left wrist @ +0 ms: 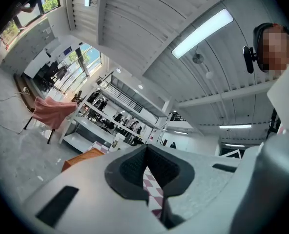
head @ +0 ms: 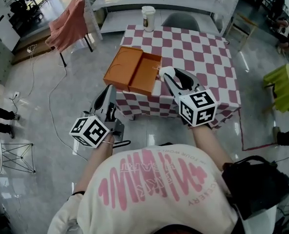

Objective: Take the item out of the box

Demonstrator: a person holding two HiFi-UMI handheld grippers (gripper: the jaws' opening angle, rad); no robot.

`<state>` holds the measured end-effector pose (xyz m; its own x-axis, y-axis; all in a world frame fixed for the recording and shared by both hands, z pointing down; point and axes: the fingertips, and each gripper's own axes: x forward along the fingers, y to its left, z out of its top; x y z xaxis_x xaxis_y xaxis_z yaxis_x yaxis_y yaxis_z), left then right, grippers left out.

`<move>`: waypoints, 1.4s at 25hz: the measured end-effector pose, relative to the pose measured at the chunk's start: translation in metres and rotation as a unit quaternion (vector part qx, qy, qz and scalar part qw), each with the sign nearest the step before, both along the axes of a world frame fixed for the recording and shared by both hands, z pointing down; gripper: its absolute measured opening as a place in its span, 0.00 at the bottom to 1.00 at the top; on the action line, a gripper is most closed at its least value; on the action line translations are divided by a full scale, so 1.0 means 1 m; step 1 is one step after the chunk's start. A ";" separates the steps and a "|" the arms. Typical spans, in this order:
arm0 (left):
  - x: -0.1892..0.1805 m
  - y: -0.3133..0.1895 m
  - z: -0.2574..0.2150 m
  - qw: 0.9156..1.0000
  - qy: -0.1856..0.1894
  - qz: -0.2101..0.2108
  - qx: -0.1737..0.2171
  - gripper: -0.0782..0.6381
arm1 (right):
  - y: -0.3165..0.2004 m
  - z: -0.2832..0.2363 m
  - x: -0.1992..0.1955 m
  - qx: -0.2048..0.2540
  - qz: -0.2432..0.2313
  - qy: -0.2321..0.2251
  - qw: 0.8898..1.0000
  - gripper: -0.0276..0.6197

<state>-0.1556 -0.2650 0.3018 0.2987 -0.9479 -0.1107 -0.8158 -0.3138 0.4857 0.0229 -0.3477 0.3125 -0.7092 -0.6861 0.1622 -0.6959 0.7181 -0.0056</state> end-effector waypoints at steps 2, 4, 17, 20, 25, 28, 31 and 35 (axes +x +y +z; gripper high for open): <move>0.009 0.009 0.003 1.000 -0.005 0.025 -0.005 0.12 | 0.016 0.000 0.008 -0.006 0.014 -0.002 1.000 0.26; 0.017 0.021 0.003 0.999 -0.010 0.047 -0.004 0.12 | 0.030 -0.002 0.014 -0.012 0.027 -0.012 0.999 0.26; 0.029 0.122 0.023 0.994 -0.028 0.106 -0.012 0.12 | 0.151 -0.004 0.035 0.006 0.080 -0.037 0.996 0.26; 0.027 0.155 0.022 0.993 -0.027 0.117 -0.005 0.12 | 0.187 -0.004 0.039 0.002 0.092 -0.061 0.994 0.26; 0.025 0.201 0.025 0.989 -0.035 0.140 -0.009 0.12 | 0.242 -0.003 0.047 -0.004 0.116 -0.098 0.988 0.26; 0.024 0.223 0.025 0.989 -0.033 0.146 -0.010 0.12 | 0.269 -0.002 0.051 -0.012 0.126 -0.116 0.985 0.26; 0.030 0.238 0.029 0.986 -0.033 0.160 -0.015 0.12 | 0.287 0.002 0.056 -0.022 0.133 -0.136 0.981 0.26; 0.037 0.250 0.039 0.984 -0.028 0.172 -0.024 0.12 | 0.298 0.009 0.060 -0.025 0.137 -0.139 0.981 0.27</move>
<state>-0.1190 -0.0154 0.3405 0.6067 -0.7938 -0.0425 -0.6920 -0.5537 0.4632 0.0831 -0.0496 0.3217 -0.5217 -0.8527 0.0270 -0.8288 0.4991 -0.2528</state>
